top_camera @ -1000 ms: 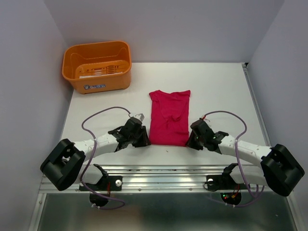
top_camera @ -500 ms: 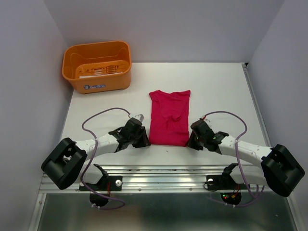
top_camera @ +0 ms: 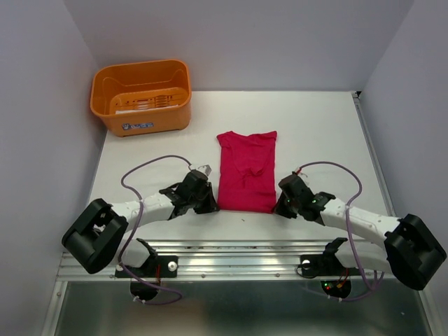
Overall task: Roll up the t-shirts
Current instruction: Roll the T-shirt to the center of the board.
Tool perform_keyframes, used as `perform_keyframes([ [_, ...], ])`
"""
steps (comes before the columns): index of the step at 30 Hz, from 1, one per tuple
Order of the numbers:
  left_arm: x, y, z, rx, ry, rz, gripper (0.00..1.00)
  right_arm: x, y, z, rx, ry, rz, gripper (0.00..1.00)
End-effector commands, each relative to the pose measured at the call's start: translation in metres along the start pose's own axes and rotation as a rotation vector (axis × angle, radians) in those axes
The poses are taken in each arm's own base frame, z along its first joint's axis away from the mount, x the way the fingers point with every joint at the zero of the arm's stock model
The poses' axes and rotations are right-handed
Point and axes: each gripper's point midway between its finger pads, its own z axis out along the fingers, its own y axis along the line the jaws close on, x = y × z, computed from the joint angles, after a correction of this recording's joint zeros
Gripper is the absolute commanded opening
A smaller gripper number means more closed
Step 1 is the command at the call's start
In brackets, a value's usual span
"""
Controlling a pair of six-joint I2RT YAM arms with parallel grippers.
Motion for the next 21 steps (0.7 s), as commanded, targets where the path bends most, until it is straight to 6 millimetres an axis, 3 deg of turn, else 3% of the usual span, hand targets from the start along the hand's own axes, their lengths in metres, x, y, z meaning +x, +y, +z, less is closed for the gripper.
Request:
perform_keyframes([
  [1,-0.030,-0.032,-0.022,0.076,-0.083,0.026,0.00,-0.017,0.008,-0.013,-0.009,-0.063,-0.003,0.01],
  [8,-0.050,-0.051,-0.032,0.102,-0.123,0.037,0.00,-0.036,0.020,-0.029,-0.018,-0.115,-0.015,0.01],
  [12,-0.051,-0.050,-0.034,0.074,-0.103,0.039,0.00,-0.047,0.027,-0.036,-0.029,-0.149,-0.025,0.01],
  [21,-0.079,-0.053,-0.034,0.032,-0.118,0.035,0.00,-0.073,0.036,-0.038,0.012,-0.213,-0.063,0.01],
])
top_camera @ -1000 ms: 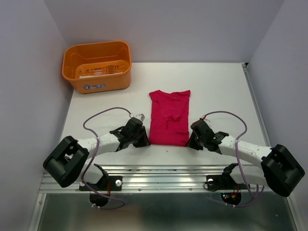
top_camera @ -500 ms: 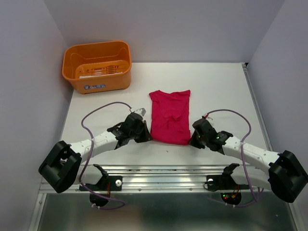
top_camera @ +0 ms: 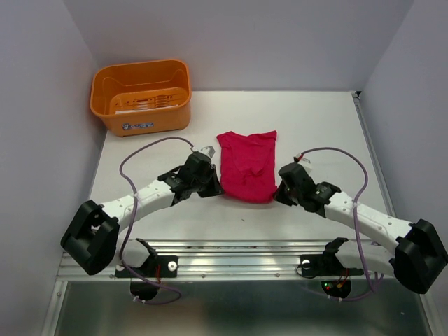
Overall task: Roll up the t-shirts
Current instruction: Roll the T-shirt to the center of the board.
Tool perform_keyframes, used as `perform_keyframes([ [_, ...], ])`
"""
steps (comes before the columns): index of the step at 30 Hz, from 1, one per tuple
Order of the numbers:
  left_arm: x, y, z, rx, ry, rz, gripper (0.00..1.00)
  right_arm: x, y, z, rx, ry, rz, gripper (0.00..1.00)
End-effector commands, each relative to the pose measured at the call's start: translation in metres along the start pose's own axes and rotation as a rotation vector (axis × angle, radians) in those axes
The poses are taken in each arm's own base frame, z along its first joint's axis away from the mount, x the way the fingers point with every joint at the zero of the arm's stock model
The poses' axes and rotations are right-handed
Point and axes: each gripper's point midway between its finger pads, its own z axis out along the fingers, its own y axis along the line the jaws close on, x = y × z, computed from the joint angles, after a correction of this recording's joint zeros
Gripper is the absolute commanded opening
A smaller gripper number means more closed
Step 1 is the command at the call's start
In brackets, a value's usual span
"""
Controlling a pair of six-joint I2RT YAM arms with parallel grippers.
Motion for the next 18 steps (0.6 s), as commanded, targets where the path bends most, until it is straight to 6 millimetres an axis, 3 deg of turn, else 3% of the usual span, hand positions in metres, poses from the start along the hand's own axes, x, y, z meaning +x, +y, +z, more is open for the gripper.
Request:
perform_keyframes([
  [1,-0.026,-0.007,-0.005,-0.001,-0.046,0.022,0.00,-0.029,0.009,-0.002,0.016,-0.081,-0.023,0.01],
  [18,-0.071,-0.007,0.023,-0.012,-0.053,0.031,0.00,-0.075,0.024,0.024,0.042,-0.124,-0.056,0.01],
])
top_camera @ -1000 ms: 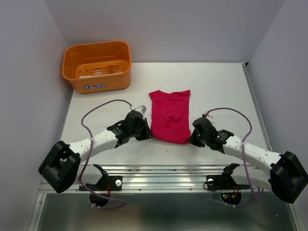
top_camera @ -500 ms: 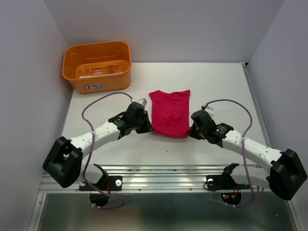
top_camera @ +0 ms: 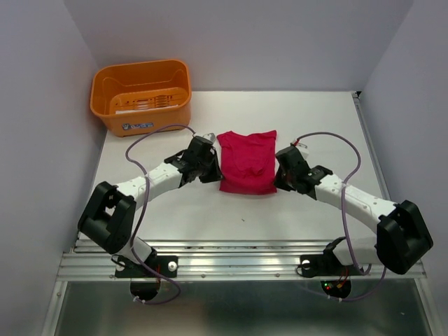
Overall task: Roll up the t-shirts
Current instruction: Roll the T-shirt to the center of the board.
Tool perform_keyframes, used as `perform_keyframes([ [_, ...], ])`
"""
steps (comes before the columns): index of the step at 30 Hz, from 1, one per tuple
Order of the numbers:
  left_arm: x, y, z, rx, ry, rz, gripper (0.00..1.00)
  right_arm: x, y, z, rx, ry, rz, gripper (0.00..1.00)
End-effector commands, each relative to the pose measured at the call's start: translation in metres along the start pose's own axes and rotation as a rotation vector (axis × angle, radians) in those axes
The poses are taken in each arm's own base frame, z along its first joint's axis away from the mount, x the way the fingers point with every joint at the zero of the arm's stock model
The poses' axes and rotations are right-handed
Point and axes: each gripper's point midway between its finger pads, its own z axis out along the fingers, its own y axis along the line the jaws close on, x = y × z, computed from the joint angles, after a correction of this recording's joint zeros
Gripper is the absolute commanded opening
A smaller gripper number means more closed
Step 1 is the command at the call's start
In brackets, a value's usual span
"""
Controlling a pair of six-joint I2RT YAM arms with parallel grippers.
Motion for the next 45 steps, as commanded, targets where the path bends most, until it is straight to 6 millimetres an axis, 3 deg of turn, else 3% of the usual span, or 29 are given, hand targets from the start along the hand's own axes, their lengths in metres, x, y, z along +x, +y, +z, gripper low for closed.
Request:
perform_keyframes([
  [1,-0.028,-0.010,0.003,0.027,-0.045,0.027,0.00,-0.033,0.016,0.004,-0.031,-0.082,0.001,0.01],
  [12,-0.054,-0.007,0.025,0.010,-0.046,0.026,0.00,-0.058,0.017,0.028,-0.040,-0.087,0.005,0.01],
  [19,-0.061,0.008,0.054,-0.031,-0.017,0.017,0.00,-0.068,0.015,0.046,-0.045,-0.080,0.016,0.01],
  [27,-0.068,0.017,0.069,-0.050,-0.005,0.012,0.00,-0.085,0.018,0.062,-0.046,-0.087,0.017,0.09],
  [29,-0.072,0.018,0.069,-0.066,-0.007,0.016,0.09,-0.088,0.016,0.064,-0.043,-0.087,0.023,0.17],
  [30,-0.073,0.018,0.068,-0.070,-0.006,0.019,0.20,-0.090,0.017,0.063,-0.045,-0.090,0.022,0.23],
  [34,-0.095,0.008,0.048,-0.082,-0.065,0.040,0.45,-0.105,0.013,0.054,-0.047,-0.130,0.038,0.45],
  [38,-0.117,0.000,0.019,-0.105,-0.141,0.056,0.52,-0.117,0.016,0.032,-0.069,-0.176,0.044,0.57],
  [41,-0.125,-0.006,0.001,-0.107,-0.183,0.054,0.52,-0.120,0.024,0.017,-0.120,-0.178,0.031,0.55],
  [43,-0.121,-0.011,-0.006,-0.094,-0.186,0.057,0.44,-0.113,0.029,0.013,-0.154,-0.146,0.021,0.45],
  [44,-0.119,-0.013,-0.008,-0.087,-0.185,0.057,0.34,-0.105,0.030,0.013,-0.159,-0.127,0.007,0.39],
  [45,-0.116,-0.019,-0.008,-0.070,-0.179,0.063,0.10,-0.100,0.032,0.013,-0.162,-0.116,-0.001,0.26],
])
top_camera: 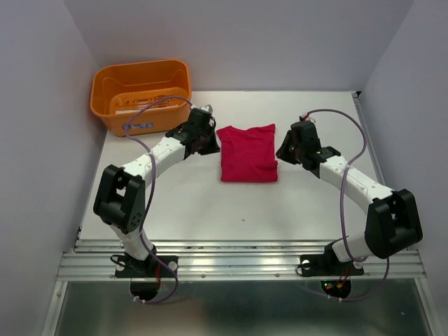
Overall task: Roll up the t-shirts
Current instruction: Roll the T-shirt to the center of the board.
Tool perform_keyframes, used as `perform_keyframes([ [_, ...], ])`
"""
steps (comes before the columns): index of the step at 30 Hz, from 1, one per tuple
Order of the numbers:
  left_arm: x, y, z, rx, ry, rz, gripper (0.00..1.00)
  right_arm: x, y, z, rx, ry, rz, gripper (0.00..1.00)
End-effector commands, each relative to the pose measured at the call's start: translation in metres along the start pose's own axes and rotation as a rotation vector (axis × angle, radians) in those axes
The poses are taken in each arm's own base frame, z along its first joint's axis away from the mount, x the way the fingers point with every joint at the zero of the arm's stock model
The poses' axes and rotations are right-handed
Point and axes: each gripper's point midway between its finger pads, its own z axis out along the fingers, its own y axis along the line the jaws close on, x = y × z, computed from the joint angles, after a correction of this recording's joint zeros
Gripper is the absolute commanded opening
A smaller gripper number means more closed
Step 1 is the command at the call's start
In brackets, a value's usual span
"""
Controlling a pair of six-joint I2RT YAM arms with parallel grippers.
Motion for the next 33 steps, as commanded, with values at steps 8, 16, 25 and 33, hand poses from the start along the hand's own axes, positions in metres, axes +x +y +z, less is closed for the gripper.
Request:
perform_keyframes([
  [8,0.024,-0.056,-0.012,0.135,0.030,0.055,0.00,0.027,0.019,-0.004,-0.105,0.088,-0.036,0.08],
  [16,0.035,-0.063,0.021,0.135,0.082,0.064,0.00,0.039,0.022,0.020,-0.104,0.139,-0.020,0.08],
  [25,0.029,-0.055,0.059,0.082,0.100,0.095,0.00,0.026,0.027,0.066,-0.029,0.120,-0.029,0.07],
  [33,0.025,-0.040,0.062,0.042,0.102,0.109,0.00,0.039,0.014,0.092,0.034,0.174,-0.033,0.05],
])
